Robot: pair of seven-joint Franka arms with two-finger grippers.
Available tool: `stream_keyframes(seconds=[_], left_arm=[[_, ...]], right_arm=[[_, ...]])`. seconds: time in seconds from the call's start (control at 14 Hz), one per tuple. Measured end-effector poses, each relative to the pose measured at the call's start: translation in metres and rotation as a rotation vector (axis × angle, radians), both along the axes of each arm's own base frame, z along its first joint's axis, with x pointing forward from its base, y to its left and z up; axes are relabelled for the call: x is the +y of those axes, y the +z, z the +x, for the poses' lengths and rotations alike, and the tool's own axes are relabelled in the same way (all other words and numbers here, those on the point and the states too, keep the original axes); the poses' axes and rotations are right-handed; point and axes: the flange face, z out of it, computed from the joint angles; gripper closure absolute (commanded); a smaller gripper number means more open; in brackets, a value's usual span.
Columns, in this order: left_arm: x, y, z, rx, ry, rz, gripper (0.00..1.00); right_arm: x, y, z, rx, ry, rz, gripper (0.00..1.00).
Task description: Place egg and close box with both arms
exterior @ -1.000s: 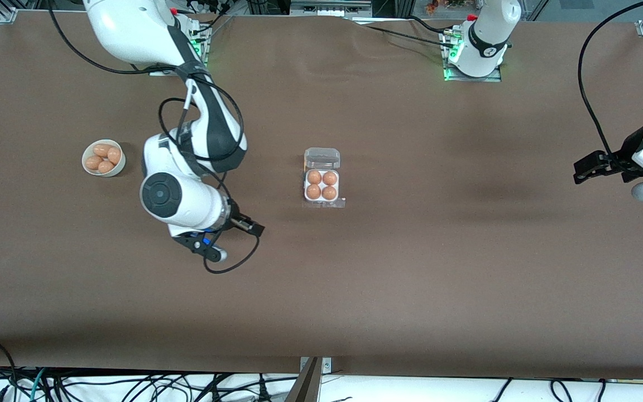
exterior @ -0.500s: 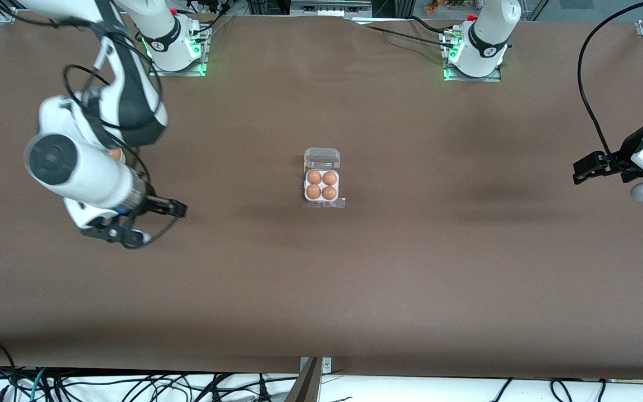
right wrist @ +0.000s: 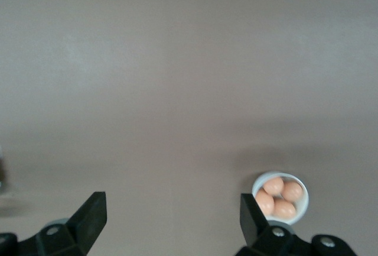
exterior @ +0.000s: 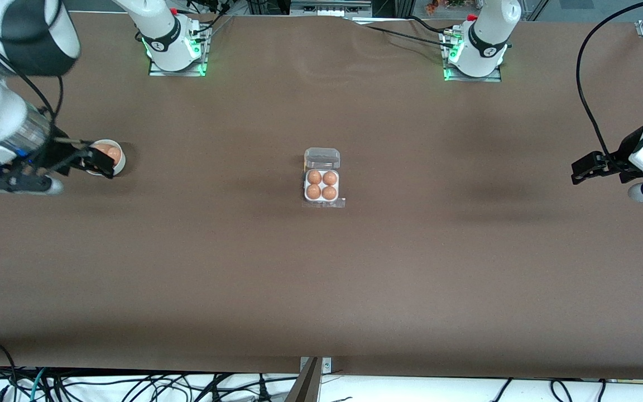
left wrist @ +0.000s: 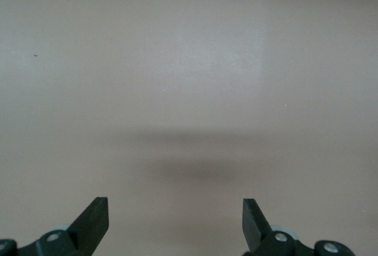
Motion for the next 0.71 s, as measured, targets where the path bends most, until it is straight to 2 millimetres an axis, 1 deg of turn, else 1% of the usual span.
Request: stream_keyframes(seconds=[0.21, 0.43, 0.57, 0.71], left_arm=[[0.0, 0.0, 0.0, 0.0, 0.0, 0.0, 0.0], [0.0, 0.0, 0.0, 0.0, 0.0, -0.004, 0.0], [-0.004, 0.0, 0.0, -0.001, 0.007, -0.042, 0.0], [-0.006, 0.0, 0.0, -0.002, 0.01, -0.059, 0.0]], right_arm=[[-0.012, 0.028, -0.017, -0.011, -0.017, -0.003, 0.0], [-0.024, 0.048, -0.027, -0.04, -0.036, -0.002, 0.0], [-0.028, 0.052, -0.029, -0.044, -0.044, -0.001, 0.0], [-0.03, 0.05, -0.03, -0.037, -0.049, -0.002, 0.0]])
